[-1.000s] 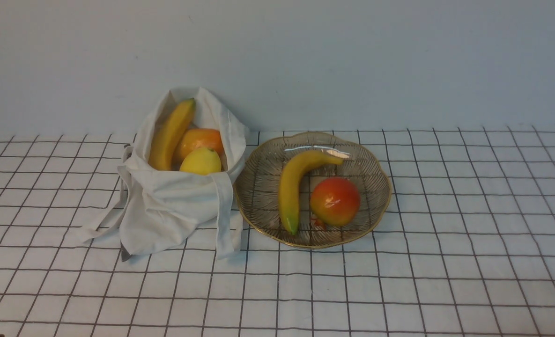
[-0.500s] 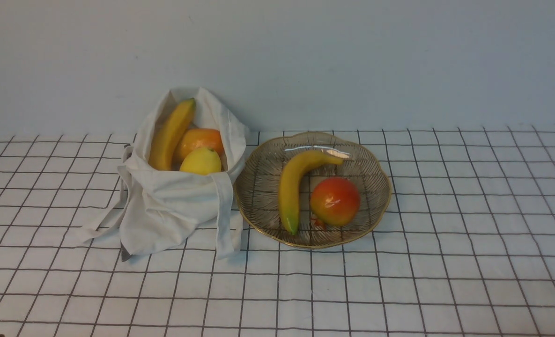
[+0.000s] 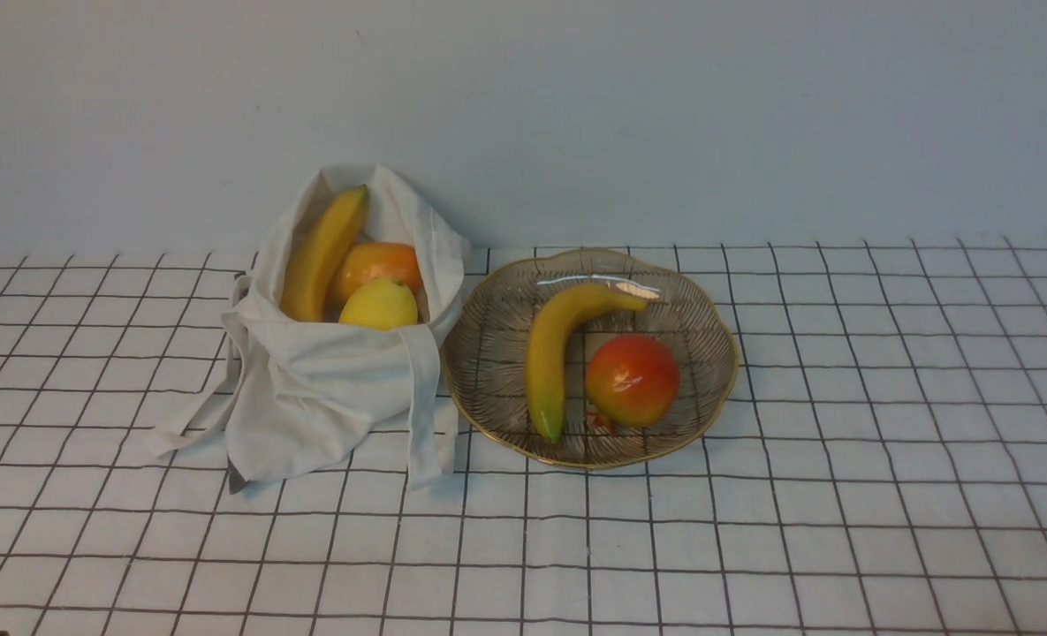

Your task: Take the fruit out of the bag on the white checkered tablecloth and place them on the plate.

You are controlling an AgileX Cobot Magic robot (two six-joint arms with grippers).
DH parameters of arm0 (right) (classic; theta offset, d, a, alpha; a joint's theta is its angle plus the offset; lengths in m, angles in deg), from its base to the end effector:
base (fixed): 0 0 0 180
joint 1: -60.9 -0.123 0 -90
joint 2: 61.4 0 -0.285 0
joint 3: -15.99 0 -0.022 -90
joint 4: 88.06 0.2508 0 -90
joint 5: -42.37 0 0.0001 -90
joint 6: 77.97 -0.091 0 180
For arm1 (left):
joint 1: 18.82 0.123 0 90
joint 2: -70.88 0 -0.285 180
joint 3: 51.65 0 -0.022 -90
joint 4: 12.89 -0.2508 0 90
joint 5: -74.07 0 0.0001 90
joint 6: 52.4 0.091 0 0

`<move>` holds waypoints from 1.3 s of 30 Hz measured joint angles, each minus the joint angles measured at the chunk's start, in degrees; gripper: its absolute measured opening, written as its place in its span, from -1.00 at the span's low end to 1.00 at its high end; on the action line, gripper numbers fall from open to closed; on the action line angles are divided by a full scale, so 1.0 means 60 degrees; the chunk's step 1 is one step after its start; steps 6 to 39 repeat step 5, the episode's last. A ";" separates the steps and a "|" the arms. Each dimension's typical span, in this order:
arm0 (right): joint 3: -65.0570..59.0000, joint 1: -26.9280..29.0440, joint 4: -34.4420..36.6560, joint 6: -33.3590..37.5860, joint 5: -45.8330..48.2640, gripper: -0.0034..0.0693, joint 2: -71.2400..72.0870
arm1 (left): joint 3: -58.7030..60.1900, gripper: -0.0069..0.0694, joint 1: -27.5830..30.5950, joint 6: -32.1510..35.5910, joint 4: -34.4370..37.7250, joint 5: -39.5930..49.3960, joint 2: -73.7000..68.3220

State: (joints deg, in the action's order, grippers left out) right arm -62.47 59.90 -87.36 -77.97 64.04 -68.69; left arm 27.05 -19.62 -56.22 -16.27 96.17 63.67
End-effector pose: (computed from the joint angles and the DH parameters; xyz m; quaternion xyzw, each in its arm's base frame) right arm 0.0526 0.0013 0.1724 -0.0038 0.8060 0.0103 0.5918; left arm 0.0524 0.0013 0.1704 -0.0057 0.8088 0.0013 0.5880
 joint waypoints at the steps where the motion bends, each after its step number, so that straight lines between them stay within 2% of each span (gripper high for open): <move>1: 0.0000 0.0000 0.0000 0.0000 0.0000 -0.95 0.0000 | 0.0000 -0.84 0.0000 0.0000 0.0000 0.0000 0.0000; 39: 0.0000 0.0000 0.0000 0.0000 0.0000 -0.95 0.0000 | 0.0000 -0.84 0.0000 0.0000 0.0000 0.0000 0.0000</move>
